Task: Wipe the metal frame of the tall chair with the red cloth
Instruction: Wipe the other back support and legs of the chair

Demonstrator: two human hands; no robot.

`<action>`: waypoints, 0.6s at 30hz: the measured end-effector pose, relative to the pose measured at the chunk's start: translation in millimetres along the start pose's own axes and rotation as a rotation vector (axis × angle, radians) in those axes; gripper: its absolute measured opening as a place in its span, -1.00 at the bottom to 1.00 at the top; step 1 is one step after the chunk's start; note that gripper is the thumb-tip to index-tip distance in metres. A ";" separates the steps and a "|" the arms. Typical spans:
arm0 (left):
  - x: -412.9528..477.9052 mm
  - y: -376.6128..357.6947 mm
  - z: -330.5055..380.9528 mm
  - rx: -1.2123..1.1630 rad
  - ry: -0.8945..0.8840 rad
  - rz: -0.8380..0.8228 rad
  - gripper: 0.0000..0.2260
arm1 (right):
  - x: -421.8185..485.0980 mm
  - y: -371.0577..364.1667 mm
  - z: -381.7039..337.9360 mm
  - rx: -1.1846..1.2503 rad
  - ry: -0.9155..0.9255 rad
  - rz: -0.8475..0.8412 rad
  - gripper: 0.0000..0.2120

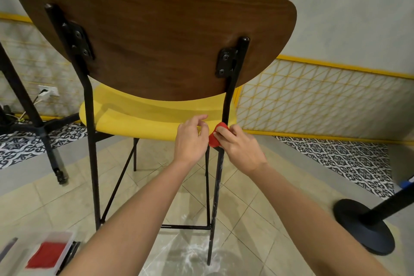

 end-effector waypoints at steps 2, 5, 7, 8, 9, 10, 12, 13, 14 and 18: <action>-2.5 -3.1 -5.2 -0.010 0.007 -0.010 -0.73 | -9.1 -9.9 -2.9 0.043 -0.038 -0.024 -0.51; -7.6 -5.4 -11.8 -0.028 0.008 -0.016 -0.74 | -13.2 -13.6 -3.4 0.051 -0.068 -0.012 -0.48; -11.8 -7.5 -15.6 -0.041 0.017 -0.027 -0.75 | -16.4 -16.0 -4.8 0.052 -0.055 -0.001 -0.48; -13.4 -8.6 -17.5 -0.046 0.022 -0.031 -0.75 | -19.4 -17.1 -6.4 0.058 -0.048 0.005 -0.48; -14.9 -9.9 -19.3 -0.050 0.026 -0.035 -0.76 | -23.2 -18.6 -8.7 0.065 -0.042 0.010 -0.48; -15.9 -11.6 -21.3 -0.054 0.031 -0.042 -0.76 | -27.0 -20.3 -11.2 0.069 -0.040 0.011 -0.47; -18.2 -14.8 -25.2 -0.058 0.042 -0.059 -0.76 | -31.9 -24.0 -17.5 0.078 -0.033 0.001 -0.46; -18.8 -16.1 -27.2 -0.054 0.045 -0.063 -0.76 | -32.0 -26.2 -21.4 0.080 -0.018 -0.016 -0.46; -19.3 -16.7 -29.1 -0.051 0.049 -0.064 -0.76 | -31.2 -27.4 -25.2 0.074 0.005 -0.036 -0.48; -21.8 -18.2 -33.6 -0.037 0.057 -0.079 -0.76 | -29.1 -25.5 -32.2 0.022 0.045 -0.071 -0.57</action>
Point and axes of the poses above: each hand's wrist, its own x-axis towards the middle knuckle, its own y-axis out of the back of the hand, z = x × y, the point moved 8 cm from there along x, towards the middle knuckle, and after that the axes turned 15 degrees about y, right-handed, at the moved point
